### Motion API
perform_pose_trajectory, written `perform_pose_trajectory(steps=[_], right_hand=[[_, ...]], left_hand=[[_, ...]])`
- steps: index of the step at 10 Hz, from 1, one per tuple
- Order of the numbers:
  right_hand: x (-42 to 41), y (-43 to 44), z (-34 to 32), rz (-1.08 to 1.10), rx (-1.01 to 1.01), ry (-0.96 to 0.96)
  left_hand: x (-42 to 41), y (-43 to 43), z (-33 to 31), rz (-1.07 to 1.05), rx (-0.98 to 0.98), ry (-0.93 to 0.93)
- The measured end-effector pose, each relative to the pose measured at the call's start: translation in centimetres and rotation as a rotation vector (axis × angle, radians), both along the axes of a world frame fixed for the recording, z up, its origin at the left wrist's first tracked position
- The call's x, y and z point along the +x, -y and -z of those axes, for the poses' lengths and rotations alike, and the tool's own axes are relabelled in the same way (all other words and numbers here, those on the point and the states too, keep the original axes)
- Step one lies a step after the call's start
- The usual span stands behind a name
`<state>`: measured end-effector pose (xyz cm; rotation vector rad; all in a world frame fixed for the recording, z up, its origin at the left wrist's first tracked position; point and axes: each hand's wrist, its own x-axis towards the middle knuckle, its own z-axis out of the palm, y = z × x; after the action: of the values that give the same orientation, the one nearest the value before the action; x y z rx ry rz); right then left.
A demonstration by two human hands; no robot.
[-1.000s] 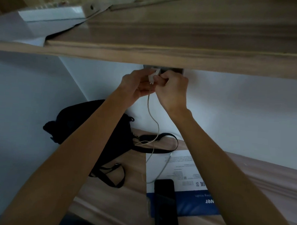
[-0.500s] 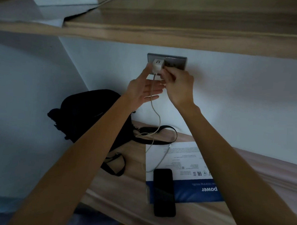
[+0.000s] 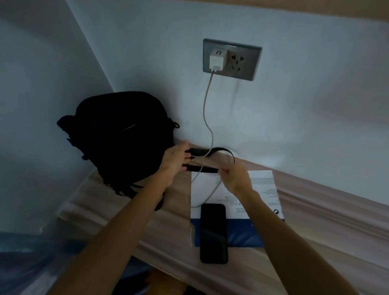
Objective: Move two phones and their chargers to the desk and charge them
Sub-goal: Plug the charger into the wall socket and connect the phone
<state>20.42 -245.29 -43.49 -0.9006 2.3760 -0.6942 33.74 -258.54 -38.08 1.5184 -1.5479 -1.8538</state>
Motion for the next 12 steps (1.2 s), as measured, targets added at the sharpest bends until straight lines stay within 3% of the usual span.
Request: perform_pose_trajectory(steps=[2, 3, 5, 7, 9, 11, 12], right_hand=[[-0.1, 0.1, 4.7, 0.141, 0.163, 0.133], [-0.7, 1.1, 5.9, 0.221, 0.185, 0.134], [-0.6, 1.9, 6.8, 0.235, 0.211, 0.064], [0.2, 1.3, 5.5, 0.22, 0.062, 0.221], [3.1, -1.1, 2.3, 0.367, -0.323, 0.631], [6.3, -5.2, 0.2, 0.336, -0.374, 0.845], [7.8, -7.8, 0.1, 0.234, -0.317, 0.813]], left_hand=[[1.8, -2.3, 6.1, -0.026, -0.196, 0.143], [3.0, -2.4, 8.0, 0.079, -0.224, 0.267], [3.7, -3.7, 10.3, 0.094, -0.004, 0.13], [5.3, -4.6, 9.7, 0.088, -0.008, -0.006], [9.7, -7.2, 8.3, 0.066, -0.021, -0.023], [14.0, -12.1, 8.2, -0.118, 0.088, 0.025], [15.8, -15.5, 8.6, -0.156, 0.162, 0.07]])
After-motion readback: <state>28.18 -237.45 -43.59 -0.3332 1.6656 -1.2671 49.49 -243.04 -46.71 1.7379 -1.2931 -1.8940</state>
